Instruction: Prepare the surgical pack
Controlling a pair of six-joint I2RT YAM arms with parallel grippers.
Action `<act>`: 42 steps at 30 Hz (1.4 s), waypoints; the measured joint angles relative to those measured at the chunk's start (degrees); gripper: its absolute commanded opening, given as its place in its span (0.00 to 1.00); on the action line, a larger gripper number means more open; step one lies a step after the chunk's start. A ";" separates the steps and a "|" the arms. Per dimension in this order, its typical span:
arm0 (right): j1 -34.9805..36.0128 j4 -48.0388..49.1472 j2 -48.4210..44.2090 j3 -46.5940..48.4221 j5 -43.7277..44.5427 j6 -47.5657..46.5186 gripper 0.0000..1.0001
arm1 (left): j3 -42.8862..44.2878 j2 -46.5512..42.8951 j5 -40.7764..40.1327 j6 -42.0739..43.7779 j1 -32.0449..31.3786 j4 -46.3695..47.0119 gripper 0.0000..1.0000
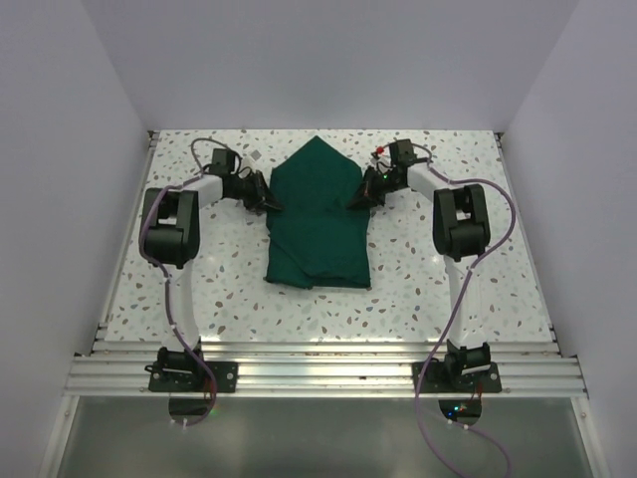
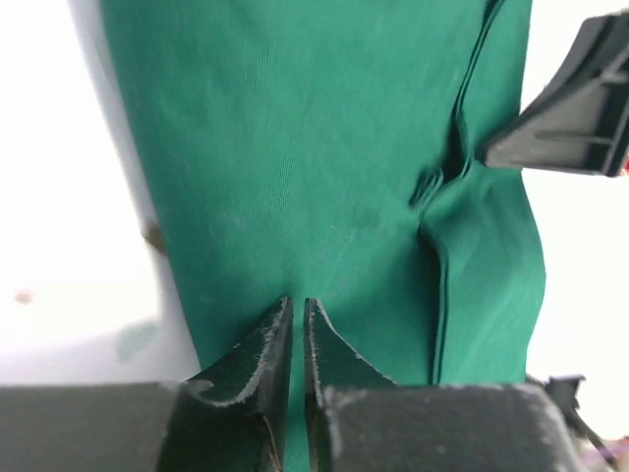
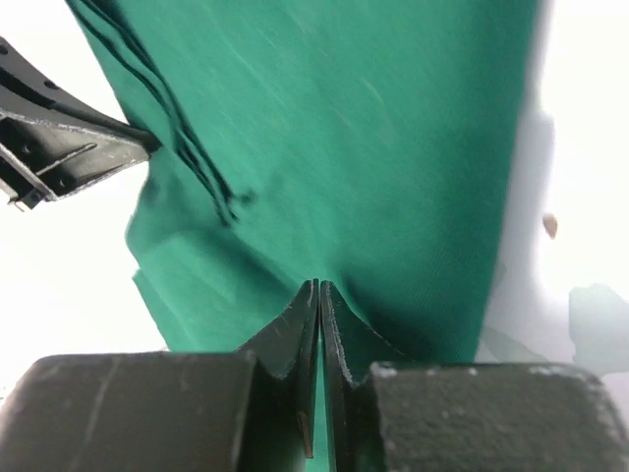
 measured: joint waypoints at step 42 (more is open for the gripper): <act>-4.59 3.41 12.13 25.16 12.79 9.03 0.59 | 19.19 9.03 -9.88 -7.41 3.85 13.42 0.58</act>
